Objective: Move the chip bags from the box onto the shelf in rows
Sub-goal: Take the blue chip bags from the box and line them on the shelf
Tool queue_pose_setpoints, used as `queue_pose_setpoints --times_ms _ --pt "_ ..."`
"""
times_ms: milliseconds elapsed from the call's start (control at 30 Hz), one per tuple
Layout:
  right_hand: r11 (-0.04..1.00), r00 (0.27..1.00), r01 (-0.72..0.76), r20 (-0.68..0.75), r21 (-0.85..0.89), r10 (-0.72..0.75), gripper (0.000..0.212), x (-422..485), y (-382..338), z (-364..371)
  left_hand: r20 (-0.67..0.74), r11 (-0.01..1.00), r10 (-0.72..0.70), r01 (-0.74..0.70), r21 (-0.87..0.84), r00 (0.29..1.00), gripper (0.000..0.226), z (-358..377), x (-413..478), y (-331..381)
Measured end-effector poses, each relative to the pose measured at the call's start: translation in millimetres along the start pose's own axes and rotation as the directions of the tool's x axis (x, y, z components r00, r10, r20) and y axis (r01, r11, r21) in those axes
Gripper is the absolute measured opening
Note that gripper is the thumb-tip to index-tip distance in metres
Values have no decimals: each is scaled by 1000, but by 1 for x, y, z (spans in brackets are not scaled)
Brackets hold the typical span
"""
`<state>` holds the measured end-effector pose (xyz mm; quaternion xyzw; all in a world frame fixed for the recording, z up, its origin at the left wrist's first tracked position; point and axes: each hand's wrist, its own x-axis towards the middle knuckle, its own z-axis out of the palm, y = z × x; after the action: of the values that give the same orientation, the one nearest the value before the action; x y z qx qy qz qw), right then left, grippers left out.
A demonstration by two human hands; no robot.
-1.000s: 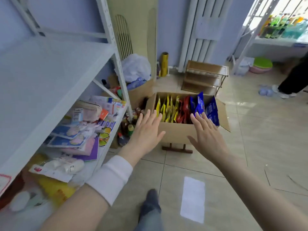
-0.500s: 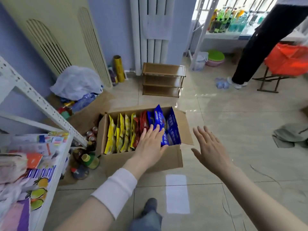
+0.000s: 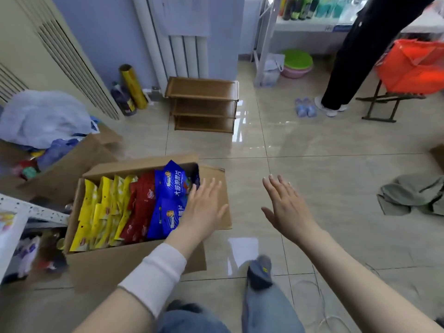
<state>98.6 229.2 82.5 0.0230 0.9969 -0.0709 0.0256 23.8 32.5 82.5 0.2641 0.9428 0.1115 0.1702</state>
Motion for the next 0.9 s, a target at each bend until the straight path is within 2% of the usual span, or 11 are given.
queue_pose_setpoints --times_ms 167,333,467,600,800,900 --pt "997 996 72 57 -5 -72 73 23 89 -25 19 992 -86 88 -88 996 63 12 46 66" --pt "990 985 135 102 30 -138 71 79 125 -23 -3 959 -238 235 -162 971 63 16 73 73" --pt "955 937 292 182 57 -297 69 132 104 -8 1 894 -393 382 -233 920 62 21 85 53" --pt "869 840 486 225 92 -494 66 180 68 -2 -18 817 -511 479 -322 859 60 19 94 27" --pt "774 722 631 325 52 -611 66 235 32 -5 -36 701 -655 590 -400 755 59 8 99 -8" --pt "711 654 703 373 21 -658 66 262 6 -4 -47 632 -731 651 -420 680 59 3 93 -24"
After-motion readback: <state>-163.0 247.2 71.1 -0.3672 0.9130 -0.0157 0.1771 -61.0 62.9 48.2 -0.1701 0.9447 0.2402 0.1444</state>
